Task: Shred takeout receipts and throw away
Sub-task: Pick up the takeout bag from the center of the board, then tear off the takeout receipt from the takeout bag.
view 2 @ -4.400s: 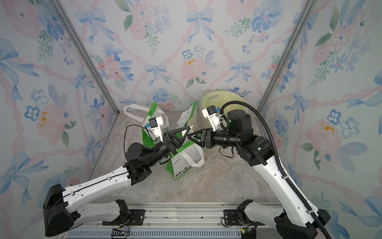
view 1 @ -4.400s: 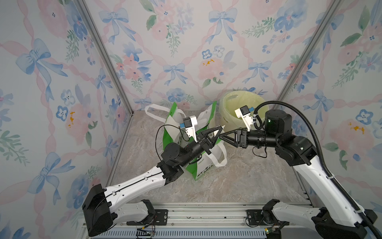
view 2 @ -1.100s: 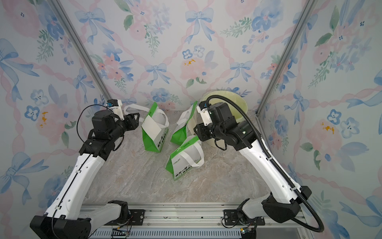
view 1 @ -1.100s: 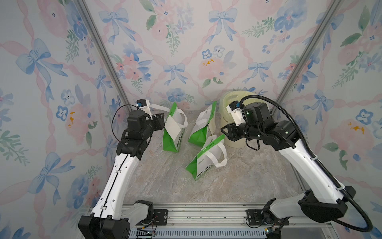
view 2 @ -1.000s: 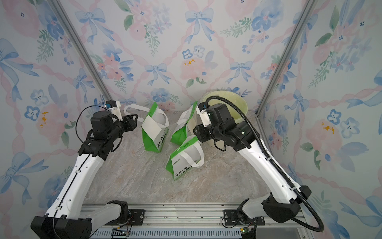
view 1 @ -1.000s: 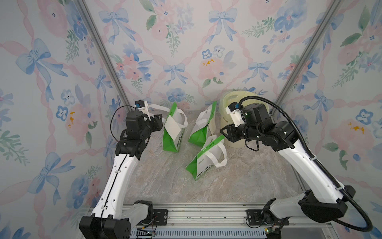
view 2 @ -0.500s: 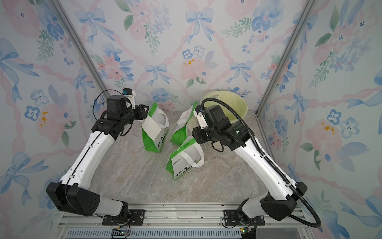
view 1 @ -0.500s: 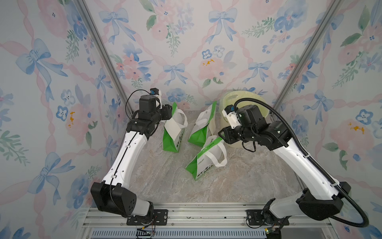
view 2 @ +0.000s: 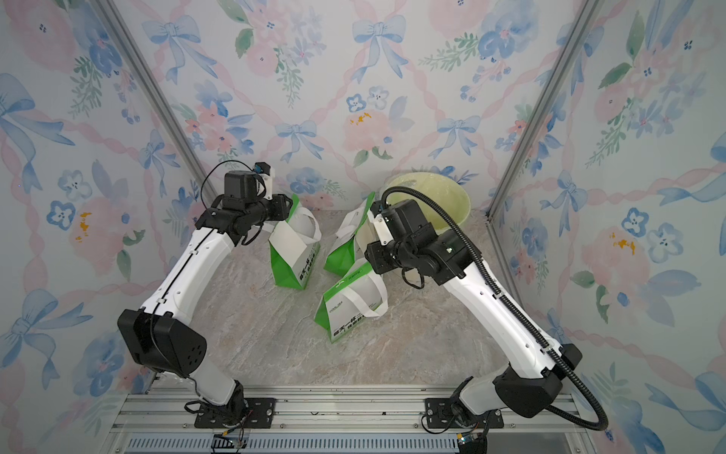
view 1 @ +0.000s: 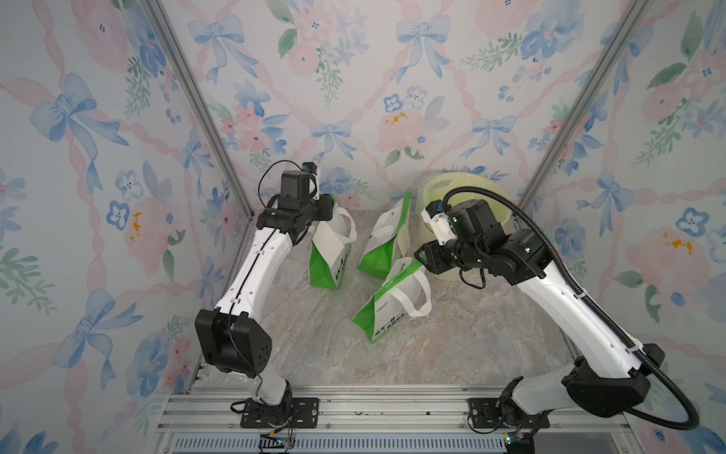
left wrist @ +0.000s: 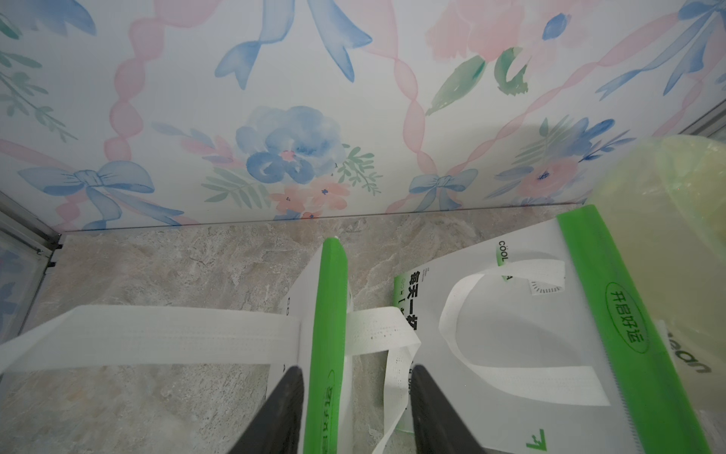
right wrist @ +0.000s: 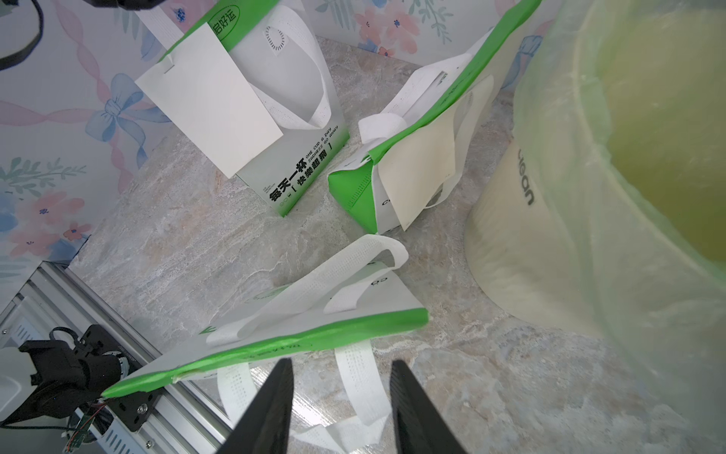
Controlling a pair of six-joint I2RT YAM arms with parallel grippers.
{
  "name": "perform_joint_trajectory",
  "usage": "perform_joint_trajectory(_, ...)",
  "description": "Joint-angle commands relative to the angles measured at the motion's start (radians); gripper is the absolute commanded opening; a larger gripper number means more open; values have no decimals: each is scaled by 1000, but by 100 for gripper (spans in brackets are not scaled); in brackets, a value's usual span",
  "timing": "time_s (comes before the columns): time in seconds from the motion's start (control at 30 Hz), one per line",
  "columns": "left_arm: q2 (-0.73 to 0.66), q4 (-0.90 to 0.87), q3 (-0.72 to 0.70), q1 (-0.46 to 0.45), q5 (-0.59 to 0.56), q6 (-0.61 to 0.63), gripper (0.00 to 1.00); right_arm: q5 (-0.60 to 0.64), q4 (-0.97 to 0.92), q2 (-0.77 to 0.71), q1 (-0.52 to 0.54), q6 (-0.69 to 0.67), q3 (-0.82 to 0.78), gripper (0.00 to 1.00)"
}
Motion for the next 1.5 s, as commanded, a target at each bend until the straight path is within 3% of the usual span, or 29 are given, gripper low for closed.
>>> perform_joint_trajectory(0.0, 33, -52, 29, 7, 16, 34, 47, 17, -7, -40, 14, 2, -22, 43)
perform_joint_trajectory(0.13, 54, -67, 41, 10, -6, 38, 44, 22, 0, -57, 15, 8, -41, 43)
perform_joint_trajectory(0.37, 77, -77, 44, 13, -1, 44, 26, 20, 6, -60, 19, 11, -49, 43)
perform_joint_trajectory(0.6, 89, -85, 45, 27, 1, 52, 20, 20, 10, -62, 19, 13, -49, 43)
perform_joint_trajectory(0.73, 82, -89, 46, 37, 3, 58, 9, 14, 15, -60, 25, 9, -38, 43)
perform_joint_trajectory(1.03, -90, -85, -15, 68, 97, 21, 1, -94, 63, 127, 123, -62, 166, 43)
perform_joint_trajectory(1.23, -233, -83, -99, 93, 99, -100, 0, -237, 264, 290, 202, 103, 260, 42)
perform_joint_trajectory(1.47, -412, -76, -171, 100, 31, -246, 0, -291, 422, 389, 240, 277, 250, 49)
